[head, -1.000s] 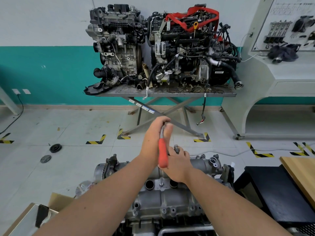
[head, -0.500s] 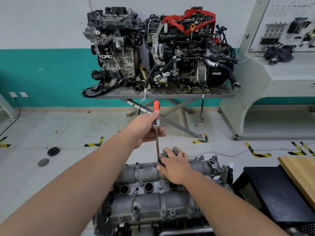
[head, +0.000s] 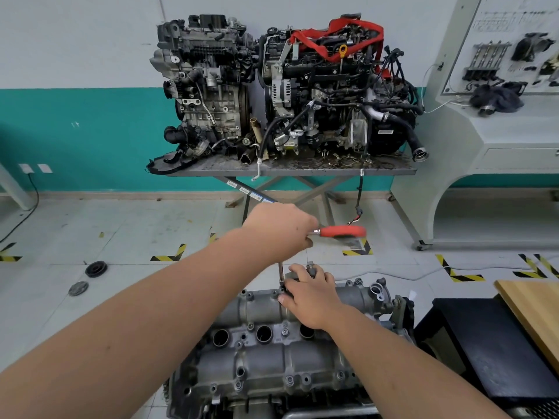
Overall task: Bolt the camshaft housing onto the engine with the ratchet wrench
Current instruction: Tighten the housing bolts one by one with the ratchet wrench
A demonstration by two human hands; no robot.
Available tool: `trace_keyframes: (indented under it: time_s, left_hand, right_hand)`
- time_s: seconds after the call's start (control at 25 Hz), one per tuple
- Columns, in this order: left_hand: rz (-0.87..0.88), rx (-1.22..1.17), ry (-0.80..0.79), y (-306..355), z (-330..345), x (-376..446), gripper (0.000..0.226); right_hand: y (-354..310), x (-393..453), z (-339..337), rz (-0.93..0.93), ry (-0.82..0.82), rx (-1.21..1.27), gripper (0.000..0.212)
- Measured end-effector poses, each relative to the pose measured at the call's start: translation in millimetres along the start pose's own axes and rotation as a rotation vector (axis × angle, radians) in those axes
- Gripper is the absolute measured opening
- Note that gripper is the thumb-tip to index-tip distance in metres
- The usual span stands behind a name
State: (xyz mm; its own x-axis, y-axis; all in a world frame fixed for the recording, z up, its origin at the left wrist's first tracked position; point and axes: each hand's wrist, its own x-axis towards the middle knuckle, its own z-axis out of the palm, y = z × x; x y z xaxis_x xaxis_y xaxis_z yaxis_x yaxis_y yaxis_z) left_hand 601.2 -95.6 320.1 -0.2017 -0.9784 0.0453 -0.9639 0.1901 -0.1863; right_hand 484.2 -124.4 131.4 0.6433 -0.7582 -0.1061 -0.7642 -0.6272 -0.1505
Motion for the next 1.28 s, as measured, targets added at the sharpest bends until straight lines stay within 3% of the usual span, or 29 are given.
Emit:
trace_keyframes:
  time_s: [0.08,0.16,0.2,0.28,0.36,0.44,0.6,0.68,0.76,0.88,1.04,1.28]
  left_hand:
    - [0.184,0.087,0.247,4.6,15.0,-8.2,0.022]
    - [0.26,0.073,0.618,4.3,36.3,-17.8,0.027]
    - [0.233,0.046,0.782,4.3,44.3,-19.2,0.03]
    - [0.075,-0.02,0.894,7.5,54.6,-17.8,0.04]
    - [-0.123,-0.162,0.799,12.2,60.6,-18.6,0.064]
    - [-0.237,-0.509,0.658,14.4,64.1,-22.4,0.085]
    - [-0.389,-1.549,0.583,30.2,66.9,-20.5,0.051]
    - [-0.516,-1.942,0.447,28.6,63.3,-15.8,0.061]
    - [-0.521,-2.165,0.338,17.2,64.9,-14.5,0.076]
    - [-0.499,-2.28,0.319,1.8,69.7,-15.2,0.082]
    - [-0.558,-2.263,0.264,-3.4,69.3,-11.8,0.085]
    - [-0.476,-1.803,-0.204,-25.4,47.1,-9.5,0.056]
  right_hand:
    - [-0.2,-0.7,0.8,0.002,0.016,-0.009,0.047]
    - [-1.0,-1.5,1.4,0.003,0.037,-0.027,0.047]
    - [-1.8,-1.6,1.3,0.003,0.043,-0.033,0.046]
    - [-2.5,-1.1,0.0,0.007,0.039,-0.03,0.046]
    - [-1.6,-1.0,-0.7,0.007,0.018,-0.005,0.045]
    - [-0.5,-1.8,0.2,0.0,0.025,0.024,0.047]
    - [0.2,-1.5,0.9,-0.008,0.028,-0.013,0.049]
    - [-0.1,-0.6,2.0,-0.005,0.024,-0.018,0.049]
    - [1.3,-0.3,3.5,-0.003,0.034,-0.016,0.049]
    - [2.8,0.4,4.8,-0.016,0.04,-0.013,0.048]
    - [2.0,1.2,4.4,-0.012,0.042,-0.015,0.048]
    - [1.8,0.4,3.1,-0.017,0.025,-0.017,0.05]
